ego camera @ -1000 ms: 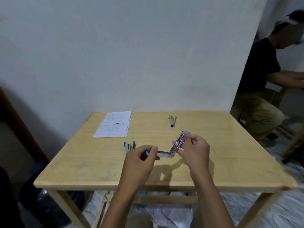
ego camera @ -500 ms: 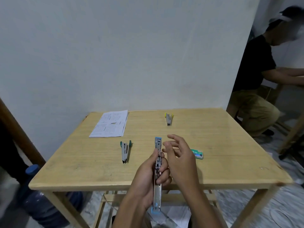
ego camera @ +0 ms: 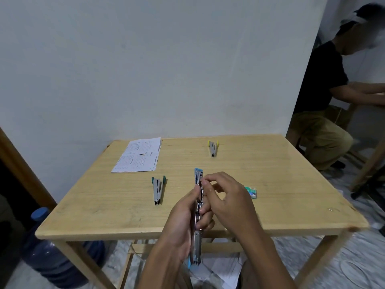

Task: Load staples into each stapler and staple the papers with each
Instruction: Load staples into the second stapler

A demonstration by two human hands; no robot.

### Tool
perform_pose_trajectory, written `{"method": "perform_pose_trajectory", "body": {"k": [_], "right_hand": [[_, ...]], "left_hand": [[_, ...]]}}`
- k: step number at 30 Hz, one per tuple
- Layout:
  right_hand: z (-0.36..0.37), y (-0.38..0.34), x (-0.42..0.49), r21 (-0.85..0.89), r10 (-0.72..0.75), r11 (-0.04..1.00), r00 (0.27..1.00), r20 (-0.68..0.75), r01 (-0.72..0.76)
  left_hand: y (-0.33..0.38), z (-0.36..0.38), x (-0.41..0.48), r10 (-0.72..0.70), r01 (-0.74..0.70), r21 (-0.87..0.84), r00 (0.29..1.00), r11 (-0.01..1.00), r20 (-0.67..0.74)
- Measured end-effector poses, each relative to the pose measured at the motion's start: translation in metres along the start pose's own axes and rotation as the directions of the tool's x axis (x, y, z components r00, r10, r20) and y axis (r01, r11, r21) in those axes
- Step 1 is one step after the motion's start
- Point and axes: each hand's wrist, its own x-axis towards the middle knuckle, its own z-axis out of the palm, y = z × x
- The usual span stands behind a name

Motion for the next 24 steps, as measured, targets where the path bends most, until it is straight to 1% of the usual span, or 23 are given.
{"method": "perform_pose_trajectory", "body": {"k": [2, 4, 7, 9, 13, 15, 17, 19, 21, 24], "right_hand": [[0.000, -0.002, -0.002, 0.000, -0.032, 0.999, 0.999, -0.002, 0.032], [-0.001, -0.001, -0.005, 0.008, -0.064, 0.998, 0.998, -0.014, 0.064], [-0.001, 0.001, -0.010, 0.015, -0.137, 0.990, 0.990, -0.036, 0.138], [0.001, 0.001, -0.013, 0.044, -0.182, 0.982, 0.981, -0.071, 0.185], [0.005, 0.004, -0.017, 0.097, -0.253, 0.960, 0.961, -0.115, 0.264], [0.004, 0.004, -0.017, 0.143, -0.201, 0.966, 0.974, -0.104, 0.215], [0.004, 0.003, -0.017, 0.205, -0.101, 0.973, 0.993, -0.054, 0.110], [0.005, 0.005, -0.017, 0.195, -0.058, 0.979, 0.998, -0.014, 0.060], [0.005, 0.008, -0.018, 0.153, -0.063, 0.986, 0.998, -0.017, 0.065], [0.005, 0.007, -0.019, 0.127, -0.138, 0.982, 0.990, -0.024, 0.140]], "left_hand": [[-0.001, 0.001, 0.000, 0.003, -0.004, -0.059, 1.000, 0.998, -0.012], [-0.002, 0.000, 0.001, -0.004, 0.002, -0.067, 1.000, 0.998, -0.024], [-0.001, -0.003, 0.002, -0.004, -0.003, -0.082, 0.997, 0.997, -0.083], [0.002, -0.002, 0.001, 0.004, -0.018, -0.129, 0.994, 0.991, -0.112], [0.003, -0.003, 0.003, -0.003, -0.020, -0.201, 0.993, 0.979, -0.114], [0.001, -0.005, 0.004, -0.012, -0.010, -0.213, 0.995, 0.977, -0.102], [0.001, -0.006, 0.006, 0.000, -0.023, -0.217, 0.995, 0.976, -0.105], [0.002, -0.007, 0.007, 0.023, -0.045, -0.176, 0.992, 0.983, -0.126], [0.003, -0.007, 0.006, 0.028, -0.047, -0.128, 0.990, 0.991, -0.141], [0.005, -0.004, 0.006, 0.010, -0.042, -0.167, 0.982, 0.985, -0.186]]}}
